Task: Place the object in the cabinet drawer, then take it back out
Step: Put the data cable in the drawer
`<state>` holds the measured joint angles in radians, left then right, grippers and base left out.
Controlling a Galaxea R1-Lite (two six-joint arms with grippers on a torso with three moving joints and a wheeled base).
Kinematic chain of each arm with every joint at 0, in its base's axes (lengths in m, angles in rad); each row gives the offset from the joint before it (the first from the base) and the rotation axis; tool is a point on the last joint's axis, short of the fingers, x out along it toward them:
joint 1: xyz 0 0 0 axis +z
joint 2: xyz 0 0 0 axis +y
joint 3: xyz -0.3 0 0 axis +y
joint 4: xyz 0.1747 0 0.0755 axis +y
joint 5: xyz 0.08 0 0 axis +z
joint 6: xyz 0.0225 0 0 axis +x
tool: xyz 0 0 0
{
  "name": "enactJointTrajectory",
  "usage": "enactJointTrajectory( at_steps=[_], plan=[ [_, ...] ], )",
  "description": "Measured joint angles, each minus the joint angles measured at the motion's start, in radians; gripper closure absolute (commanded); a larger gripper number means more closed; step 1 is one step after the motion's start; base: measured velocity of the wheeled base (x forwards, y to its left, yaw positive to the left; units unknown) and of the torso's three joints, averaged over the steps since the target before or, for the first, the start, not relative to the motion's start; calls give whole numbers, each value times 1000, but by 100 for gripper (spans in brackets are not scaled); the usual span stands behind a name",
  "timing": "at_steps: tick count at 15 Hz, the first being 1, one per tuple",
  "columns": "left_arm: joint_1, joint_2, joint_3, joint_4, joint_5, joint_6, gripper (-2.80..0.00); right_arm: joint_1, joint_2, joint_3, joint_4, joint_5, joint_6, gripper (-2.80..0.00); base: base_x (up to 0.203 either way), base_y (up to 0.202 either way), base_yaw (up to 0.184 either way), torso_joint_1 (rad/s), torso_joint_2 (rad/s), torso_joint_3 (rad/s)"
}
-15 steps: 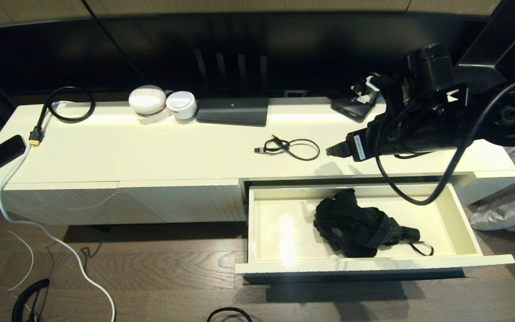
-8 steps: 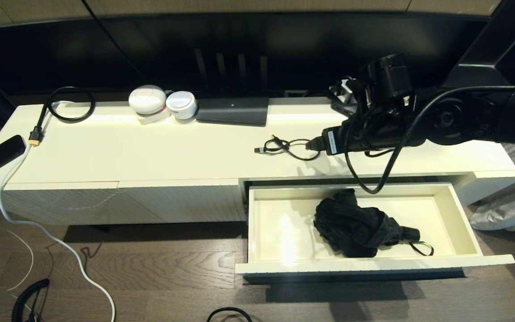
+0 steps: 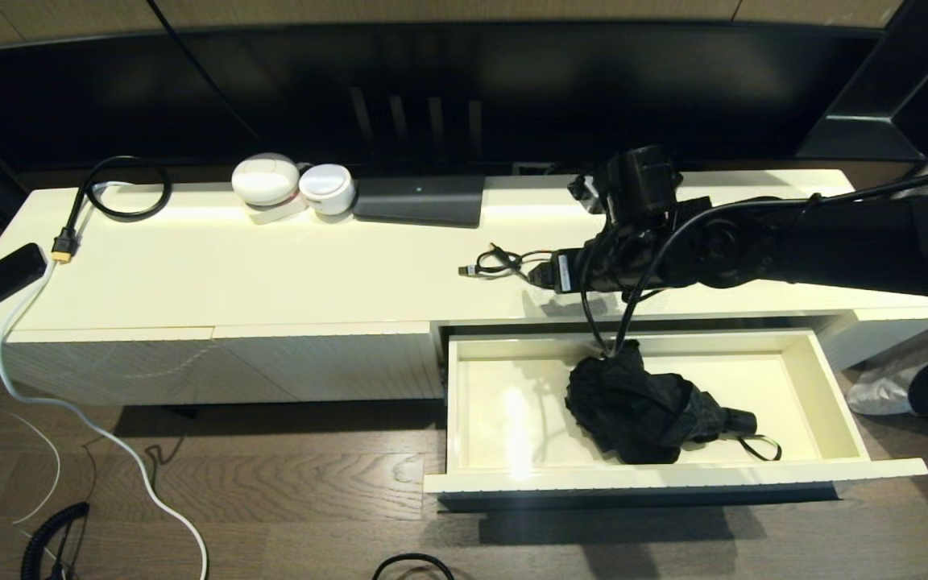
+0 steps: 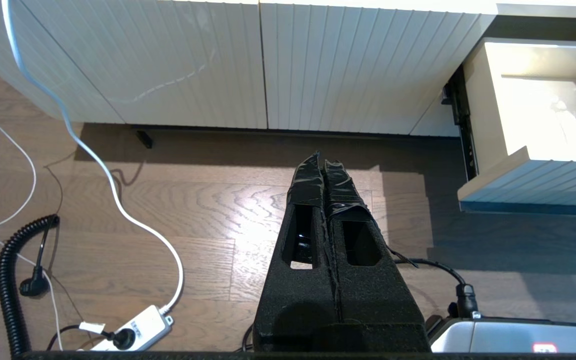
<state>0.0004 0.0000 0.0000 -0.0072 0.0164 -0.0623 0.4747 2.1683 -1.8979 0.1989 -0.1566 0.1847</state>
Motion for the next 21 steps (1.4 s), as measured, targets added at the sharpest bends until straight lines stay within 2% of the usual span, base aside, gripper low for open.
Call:
enactJointTrajectory(
  at_steps=[7, 12, 14, 18, 21],
  plan=[
    [0, 0, 0, 0, 0, 0, 0, 0, 52, -22, -19, -25, -1, -280, 0, 0, 0, 0, 0, 0],
    [0, 0, 0, 0, 0, 0, 0, 24, 26, 53, -114, -14, -48, -280, 0, 0, 0, 0, 0, 0],
    [0, 0, 0, 0, 0, 0, 0, 38, -4, 140, -180, -14, -119, -280, 0, 0, 0, 0, 0, 0],
    [0, 0, 0, 0, 0, 0, 0, 48, -60, 279, -334, -21, -395, -280, 0, 0, 0, 0, 0, 0],
    [0, 0, 0, 0, 0, 0, 0, 33, -60, 287, -383, -23, -477, -280, 0, 0, 0, 0, 0, 0]
  ],
)
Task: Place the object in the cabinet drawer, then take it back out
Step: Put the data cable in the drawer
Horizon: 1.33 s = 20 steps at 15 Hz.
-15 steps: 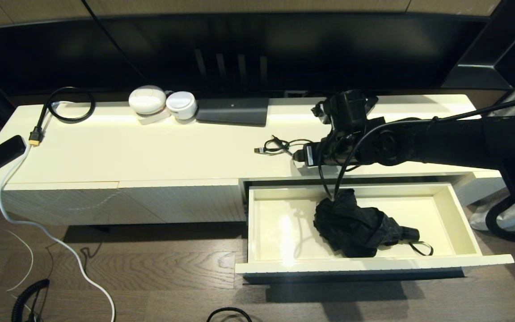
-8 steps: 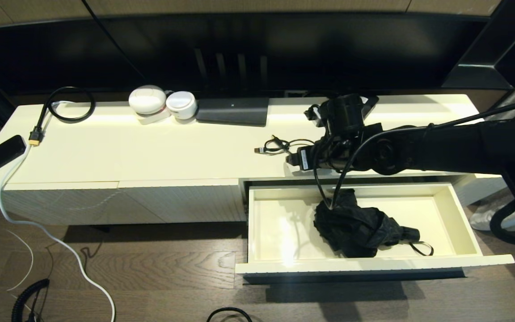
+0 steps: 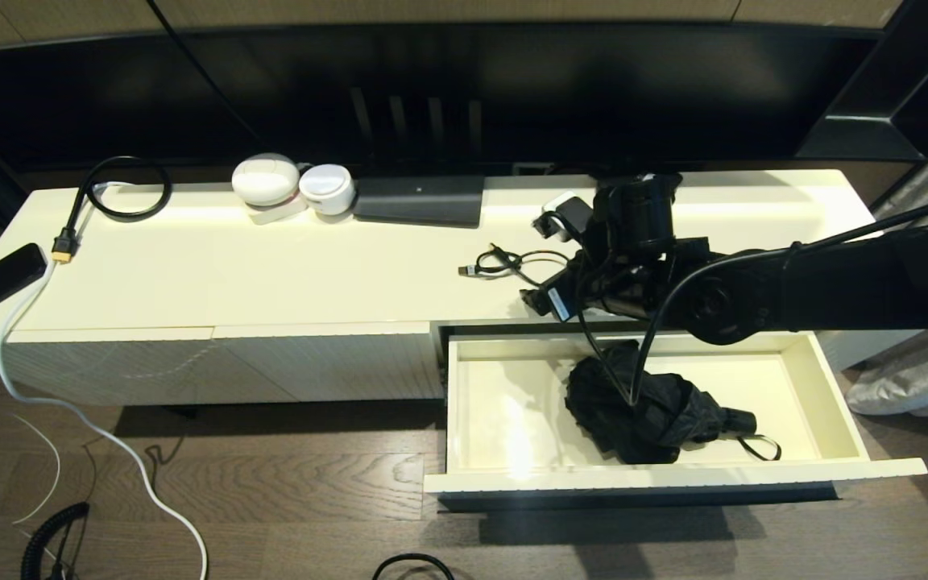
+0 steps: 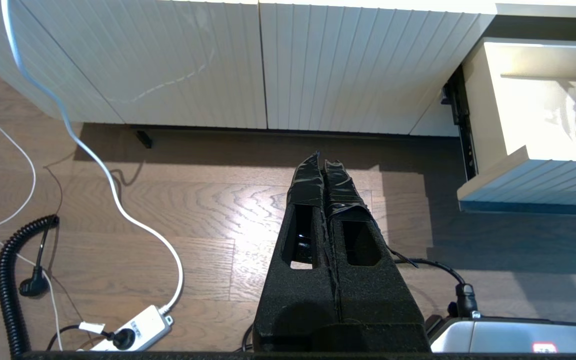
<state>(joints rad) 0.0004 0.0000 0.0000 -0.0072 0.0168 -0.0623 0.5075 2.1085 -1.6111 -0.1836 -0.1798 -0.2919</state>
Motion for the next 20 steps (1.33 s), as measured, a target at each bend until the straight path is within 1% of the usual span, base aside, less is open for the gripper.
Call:
enactJointTrajectory(
  at_steps=[4, 6, 11, 15, 16, 20],
  plan=[
    [0, 0, 0, 0, -1, 0, 0, -31, 40, -35, -48, -2, 3, -280, 0, 0, 0, 0, 0, 0],
    [0, 0, 0, 0, 0, 0, 0, -42, 58, -58, -47, -1, 15, -280, 0, 0, 0, 0, 0, 0],
    [0, 0, 0, 0, 0, 0, 0, -51, 96, -102, -39, 0, 74, -280, 0, 0, 0, 0, 0, 0],
    [0, 0, 0, 0, -1, 0, 0, -52, 110, -124, -39, 0, 78, -280, 0, 0, 0, 0, 0, 0],
    [0, 0, 0, 0, 0, 0, 0, -52, 111, -125, -39, 0, 78, 0, 0, 0, 0, 0, 0, 0],
    [0, 0, 0, 0, 0, 0, 0, -50, 118, -137, -37, -4, 79, 0, 0, 0, 0, 0, 0, 0]
  ],
)
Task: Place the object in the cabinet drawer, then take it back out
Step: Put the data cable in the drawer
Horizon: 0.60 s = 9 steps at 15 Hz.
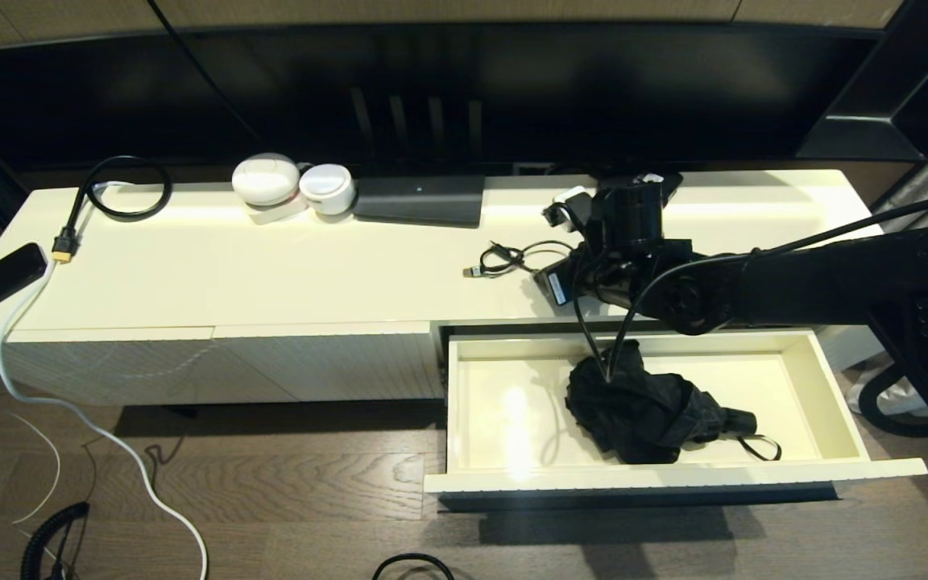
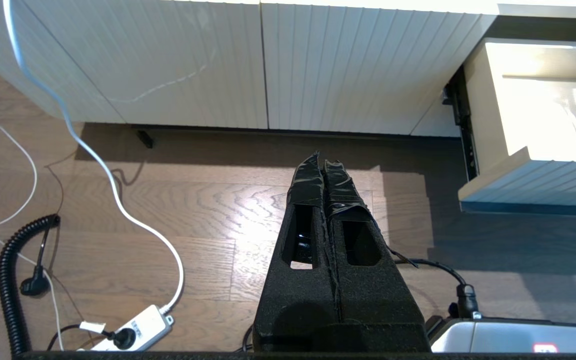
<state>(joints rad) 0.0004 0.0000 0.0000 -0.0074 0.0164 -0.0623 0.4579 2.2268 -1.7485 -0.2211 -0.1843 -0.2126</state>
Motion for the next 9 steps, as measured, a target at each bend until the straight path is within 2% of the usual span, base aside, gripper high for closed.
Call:
enactJointTrajectory(
  at_steps=[9],
  plan=[
    [0, 0, 0, 0, 0, 0, 0, 9, 4, -12, 4, -4, 0, 0, 0, 0, 0, 0, 0, 0]
  ],
)
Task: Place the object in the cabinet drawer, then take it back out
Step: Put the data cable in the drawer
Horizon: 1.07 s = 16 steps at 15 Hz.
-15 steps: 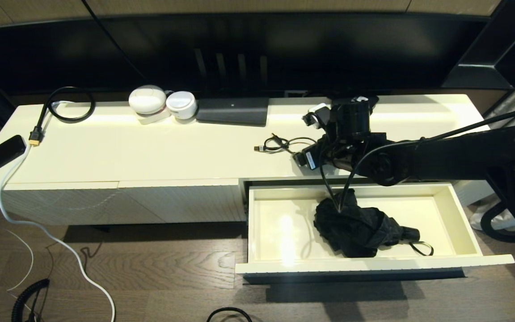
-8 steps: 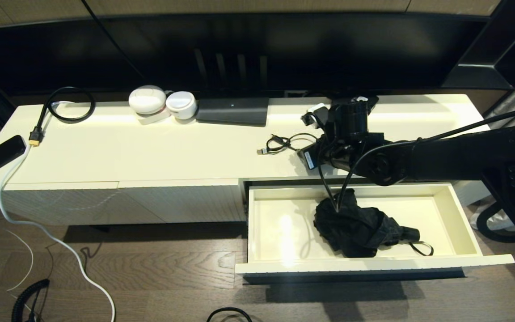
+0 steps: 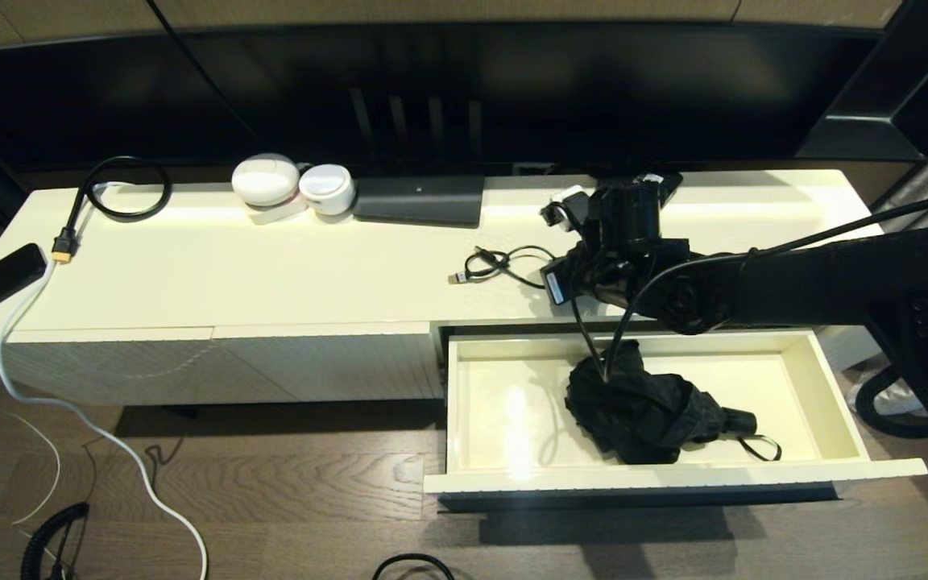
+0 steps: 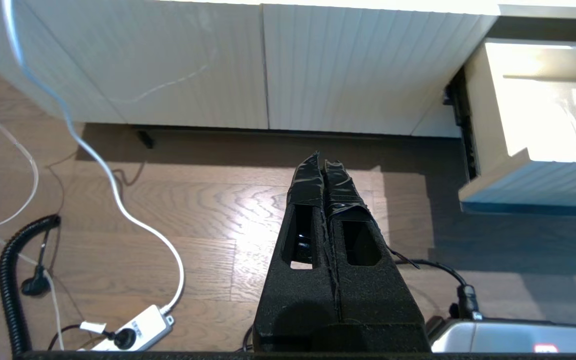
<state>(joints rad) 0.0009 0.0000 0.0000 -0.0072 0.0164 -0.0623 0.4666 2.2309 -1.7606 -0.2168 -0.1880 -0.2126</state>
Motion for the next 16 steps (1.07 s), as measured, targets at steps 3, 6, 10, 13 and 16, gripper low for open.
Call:
enactJointTrajectory(
  at_steps=[3, 6, 10, 13, 16],
  plan=[
    [0, 0, 0, 0, 0, 0, 0, 1, -5, 7, -1, -16, 1, 0, 0, 0, 0, 0, 0, 0],
    [0, 0, 0, 0, 0, 0, 0, 1, -26, 14, -8, -29, 1, 0, 0, 0, 0, 0, 0, 0],
    [0, 0, 0, 0, 0, 0, 0, 1, -106, 78, 13, -57, -3, 0, 0, 0, 0, 0, 0, 0],
    [0, 0, 0, 0, 0, 0, 0, -1, -209, 216, 48, -59, -12, 0, 0, 0, 0, 0, 0, 0],
    [0, 0, 0, 0, 0, 0, 0, -15, -347, 410, 84, -53, -14, 0, 0, 0, 0, 0, 0, 0]
  ],
)
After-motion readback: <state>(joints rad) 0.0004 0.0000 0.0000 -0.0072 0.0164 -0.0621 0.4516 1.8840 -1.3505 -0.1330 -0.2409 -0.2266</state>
